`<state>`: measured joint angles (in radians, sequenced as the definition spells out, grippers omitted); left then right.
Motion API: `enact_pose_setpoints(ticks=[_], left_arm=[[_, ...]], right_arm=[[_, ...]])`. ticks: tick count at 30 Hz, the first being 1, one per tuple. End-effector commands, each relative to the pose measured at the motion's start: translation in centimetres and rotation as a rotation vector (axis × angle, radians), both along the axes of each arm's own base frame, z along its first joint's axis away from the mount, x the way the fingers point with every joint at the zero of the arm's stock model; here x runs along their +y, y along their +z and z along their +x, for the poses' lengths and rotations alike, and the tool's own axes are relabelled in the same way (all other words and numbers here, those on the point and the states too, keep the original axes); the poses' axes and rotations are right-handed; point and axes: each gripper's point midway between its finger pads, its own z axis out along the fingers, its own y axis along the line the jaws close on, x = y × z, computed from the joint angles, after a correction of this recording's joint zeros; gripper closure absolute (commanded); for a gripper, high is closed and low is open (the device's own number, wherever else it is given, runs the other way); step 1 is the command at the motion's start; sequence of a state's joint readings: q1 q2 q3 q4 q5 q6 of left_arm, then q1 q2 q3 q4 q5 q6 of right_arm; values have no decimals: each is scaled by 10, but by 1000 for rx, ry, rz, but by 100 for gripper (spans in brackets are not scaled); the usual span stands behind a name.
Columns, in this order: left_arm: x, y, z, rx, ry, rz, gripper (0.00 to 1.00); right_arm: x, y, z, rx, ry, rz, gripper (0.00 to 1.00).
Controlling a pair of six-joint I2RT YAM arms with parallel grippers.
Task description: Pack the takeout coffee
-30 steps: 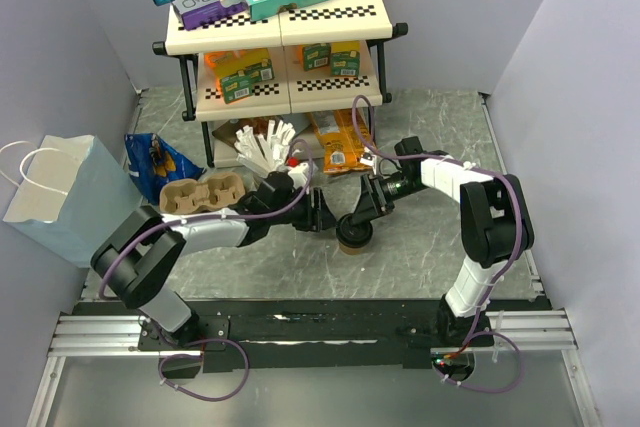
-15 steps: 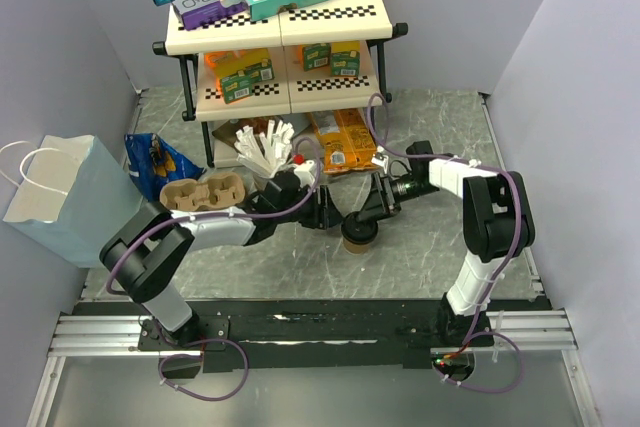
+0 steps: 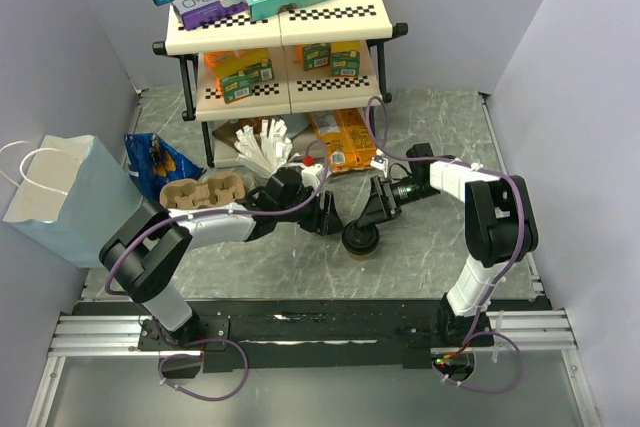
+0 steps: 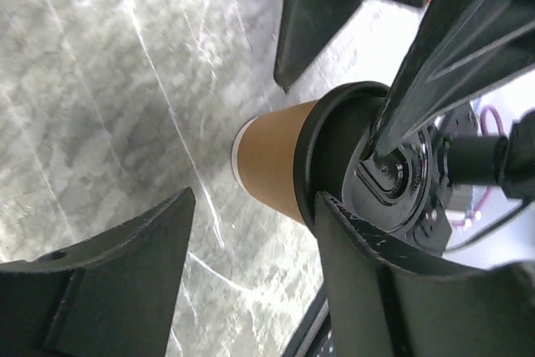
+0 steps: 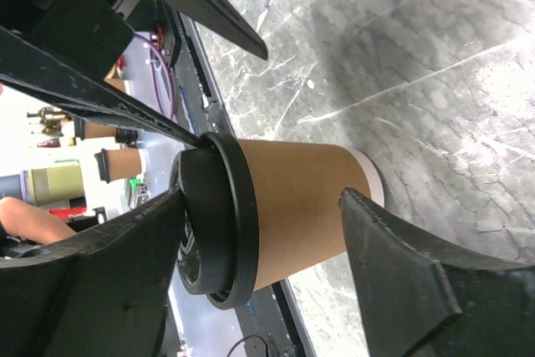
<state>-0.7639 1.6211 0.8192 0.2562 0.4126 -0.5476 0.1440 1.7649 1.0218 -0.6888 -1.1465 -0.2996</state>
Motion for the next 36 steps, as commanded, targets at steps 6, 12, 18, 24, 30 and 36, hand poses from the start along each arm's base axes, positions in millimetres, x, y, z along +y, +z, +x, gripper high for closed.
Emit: enact_pose_setpoints(ticks=[6, 12, 18, 24, 30, 36], left_arm=[[-9, 37, -7, -47, -140, -97, 30], [-11, 43, 4, -72, -131, -94, 30], [-14, 55, 4, -81, -175, -131, 28], [-15, 47, -9, -47, -211, -149, 25], [-25, 41, -25, -34, -270, -147, 25], [-29, 26, -29, -14, -281, -111, 25]], right_arm=[[1, 39, 13, -131, -1, 79, 15], [-1, 37, 13, -134, -4, 69, 15], [-10, 44, 15, -148, -13, 47, 15], [-23, 31, -8, -98, 22, 10, 15], [-26, 25, -7, -53, 21, -27, 16], [-33, 14, -8, -28, 68, -65, 17]])
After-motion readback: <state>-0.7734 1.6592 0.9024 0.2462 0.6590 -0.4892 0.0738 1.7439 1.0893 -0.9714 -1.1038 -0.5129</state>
